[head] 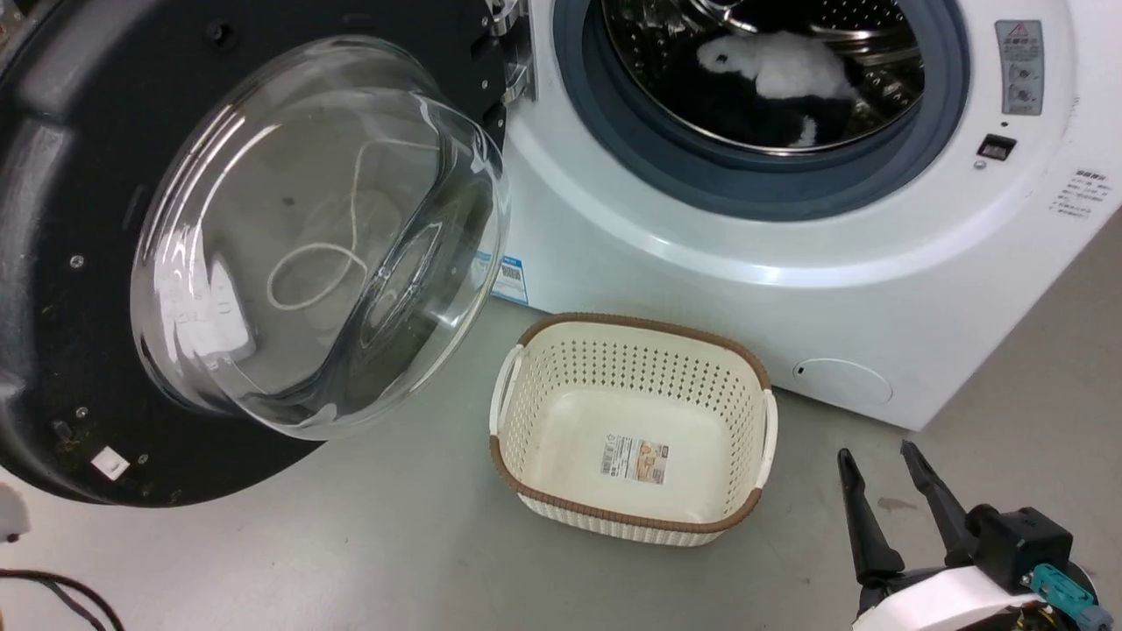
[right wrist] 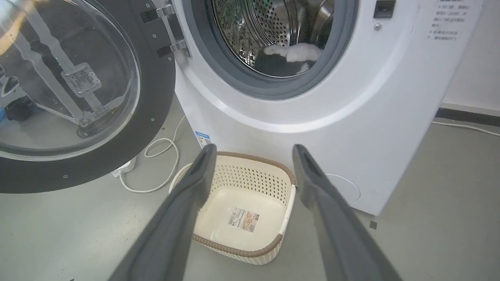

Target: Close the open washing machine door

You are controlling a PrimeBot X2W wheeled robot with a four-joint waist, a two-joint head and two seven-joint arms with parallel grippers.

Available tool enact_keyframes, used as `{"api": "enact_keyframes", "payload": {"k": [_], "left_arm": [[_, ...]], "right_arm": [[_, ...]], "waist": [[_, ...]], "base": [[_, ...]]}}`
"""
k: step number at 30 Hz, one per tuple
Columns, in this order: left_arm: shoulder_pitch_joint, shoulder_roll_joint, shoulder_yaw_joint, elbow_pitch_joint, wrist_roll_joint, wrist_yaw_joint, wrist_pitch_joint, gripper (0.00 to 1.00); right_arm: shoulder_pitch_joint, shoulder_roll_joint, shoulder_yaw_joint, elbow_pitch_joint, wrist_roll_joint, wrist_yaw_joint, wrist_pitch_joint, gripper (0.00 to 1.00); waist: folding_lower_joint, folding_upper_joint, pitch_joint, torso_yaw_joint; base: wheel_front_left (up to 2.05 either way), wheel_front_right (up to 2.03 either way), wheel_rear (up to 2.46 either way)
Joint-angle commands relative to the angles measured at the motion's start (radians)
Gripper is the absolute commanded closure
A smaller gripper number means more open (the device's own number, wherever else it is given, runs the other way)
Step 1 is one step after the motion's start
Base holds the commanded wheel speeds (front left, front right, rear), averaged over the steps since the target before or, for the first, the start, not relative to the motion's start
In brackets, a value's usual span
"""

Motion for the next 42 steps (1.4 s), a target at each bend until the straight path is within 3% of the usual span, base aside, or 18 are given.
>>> {"api": "enact_keyframes", "payload": {"k": [1, 6, 11, 12, 13, 23, 29, 31, 37, 42], "left_arm": [[-0.017, 0.032, -0.025, 0.032, -0.002, -0.010, 0.023, 1.00], [0.003, 0.108, -0.158, 0.076, -0.087, -0.017, 0.103, 1.00], [0.057, 0.179, -0.300, 0.060, -0.244, -0.023, 0.191, 1.00], [0.073, 0.194, -0.339, 0.043, -0.283, -0.024, 0.211, 1.00], [0.131, 0.252, -0.480, -0.056, -0.426, -0.028, 0.259, 1.00], [0.142, 0.380, -0.851, -0.308, -0.560, -0.038, 0.243, 1.00], [0.048, 0.384, -1.068, -0.409, -0.578, -0.044, 0.193, 1.00], [0.027, 0.380, -1.097, -0.414, -0.580, -0.045, 0.181, 1.00], [-0.124, 0.324, -1.258, -0.392, -0.611, -0.053, 0.105, 1.00], [-0.216, 0.273, -1.324, -0.333, -0.625, -0.057, 0.070, 1.00]], "right_arm": [[-0.011, 0.000, -0.001, 0.007, 0.014, 0.001, -0.011, 0.00], [-0.013, 0.000, 0.005, 0.017, 0.029, 0.001, -0.021, 0.00], [-0.020, 0.000, 0.008, 0.027, 0.044, 0.001, -0.032, 0.00], [-0.020, 0.000, 0.007, 0.029, 0.048, 0.001, -0.034, 0.00], [-0.017, 0.000, 0.001, 0.038, 0.066, 0.001, -0.042, 0.00], [-0.025, 0.000, -0.019, 0.056, 0.102, 0.001, -0.063, 0.00], [-0.024, 0.000, -0.029, 0.066, 0.124, 0.001, -0.076, 0.00], [-0.024, 0.000, -0.031, 0.067, 0.129, 0.001, -0.078, 0.00], [-0.023, 0.000, -0.043, 0.068, 0.158, 0.001, -0.092, 0.00], [-0.028, 0.000, -0.051, 0.068, 0.178, 0.001, -0.101, 0.00]], "waist": [[-0.0001, 0.0000, 0.011, 0.005], [-0.0001, 0.0000, 0.019, 0.015], [-0.0001, 0.0000, 0.016, 0.034], [-0.0001, 0.0000, 0.013, 0.039], [-0.0001, 0.0000, 0.001, 0.062], [-0.0001, 0.0000, -0.013, 0.082], [-0.0001, 0.0000, -0.015, 0.048], [-0.0001, 0.0000, -0.014, 0.038], [-0.0001, 0.0000, 0.006, -0.051], [-0.0001, 0.0000, 0.024, -0.117]], "base": [[0.00, 0.00, 0.00], [0.00, 0.00, 0.00], [0.00, 0.00, 0.00], [0.00, 0.00, 0.00], [0.00, 0.00, 0.00], [0.00, 0.00, 0.00], [0.00, 0.00, 0.00], [0.00, 0.00, 0.00], [0.00, 0.00, 0.00], [0.00, 0.00, 0.00]]}}
